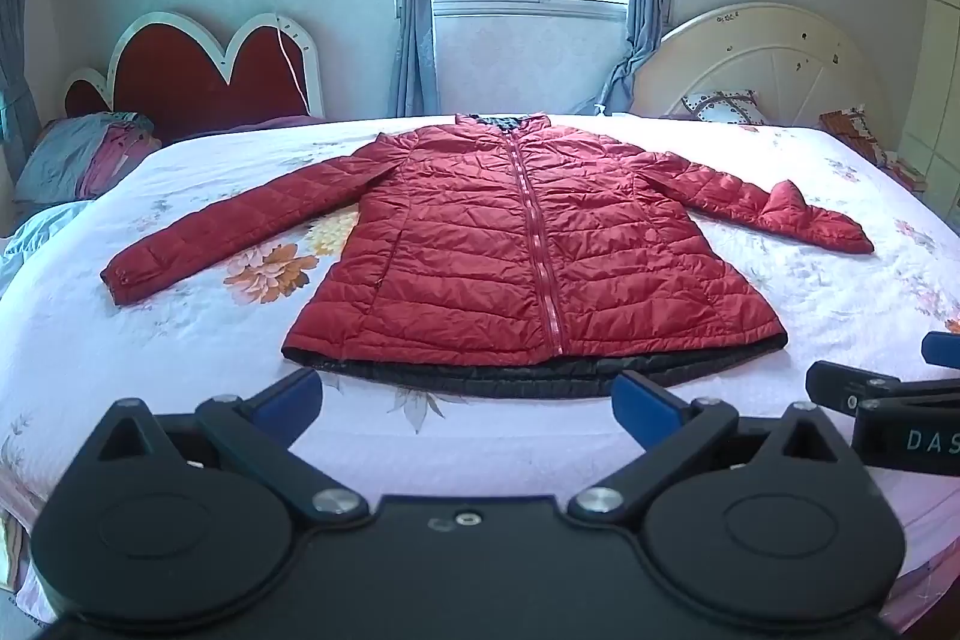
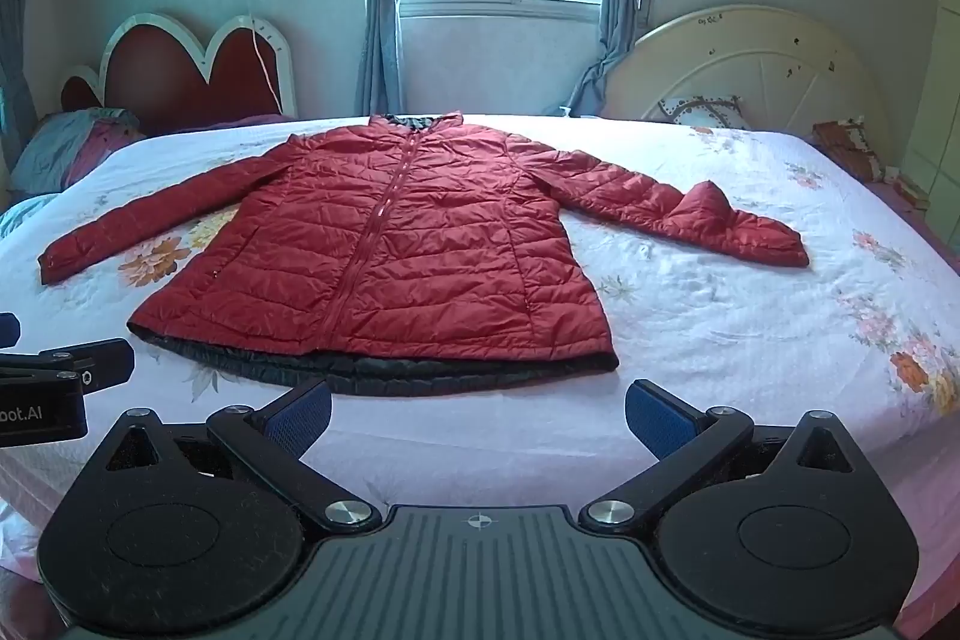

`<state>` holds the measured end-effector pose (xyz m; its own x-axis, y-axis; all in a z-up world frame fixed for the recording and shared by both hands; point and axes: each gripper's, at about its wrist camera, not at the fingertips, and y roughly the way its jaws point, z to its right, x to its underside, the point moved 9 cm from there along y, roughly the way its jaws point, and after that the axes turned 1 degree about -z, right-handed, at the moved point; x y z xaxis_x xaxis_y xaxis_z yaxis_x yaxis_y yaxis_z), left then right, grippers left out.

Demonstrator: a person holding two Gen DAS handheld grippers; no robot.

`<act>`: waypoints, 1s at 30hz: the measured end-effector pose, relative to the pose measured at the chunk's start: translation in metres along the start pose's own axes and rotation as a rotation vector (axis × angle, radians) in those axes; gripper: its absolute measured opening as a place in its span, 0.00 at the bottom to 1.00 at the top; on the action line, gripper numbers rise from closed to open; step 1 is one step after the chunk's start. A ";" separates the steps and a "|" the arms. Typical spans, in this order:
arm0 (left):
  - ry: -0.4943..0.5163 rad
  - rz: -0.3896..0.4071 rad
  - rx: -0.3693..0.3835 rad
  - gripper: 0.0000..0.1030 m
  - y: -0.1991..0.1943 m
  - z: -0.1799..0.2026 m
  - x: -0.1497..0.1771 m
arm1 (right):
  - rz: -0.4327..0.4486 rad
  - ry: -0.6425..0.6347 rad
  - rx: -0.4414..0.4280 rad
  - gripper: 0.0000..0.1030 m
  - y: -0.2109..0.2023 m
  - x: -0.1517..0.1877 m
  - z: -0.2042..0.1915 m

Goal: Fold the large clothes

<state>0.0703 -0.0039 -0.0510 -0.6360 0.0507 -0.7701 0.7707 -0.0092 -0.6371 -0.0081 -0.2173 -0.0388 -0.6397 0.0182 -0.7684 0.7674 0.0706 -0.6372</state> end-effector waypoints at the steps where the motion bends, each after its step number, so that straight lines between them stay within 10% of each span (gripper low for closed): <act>1: 0.001 0.000 0.000 1.00 0.003 0.002 0.000 | 0.000 0.001 -0.001 1.00 0.000 0.000 0.000; 30: 0.001 -0.003 0.002 1.00 0.008 -0.003 0.000 | -0.008 -0.006 0.005 1.00 0.003 -0.005 -0.004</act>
<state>0.0767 -0.0007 -0.0565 -0.6385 0.0513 -0.7679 0.7685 -0.0115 -0.6397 -0.0027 -0.2132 -0.0366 -0.6454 0.0113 -0.7637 0.7626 0.0656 -0.6435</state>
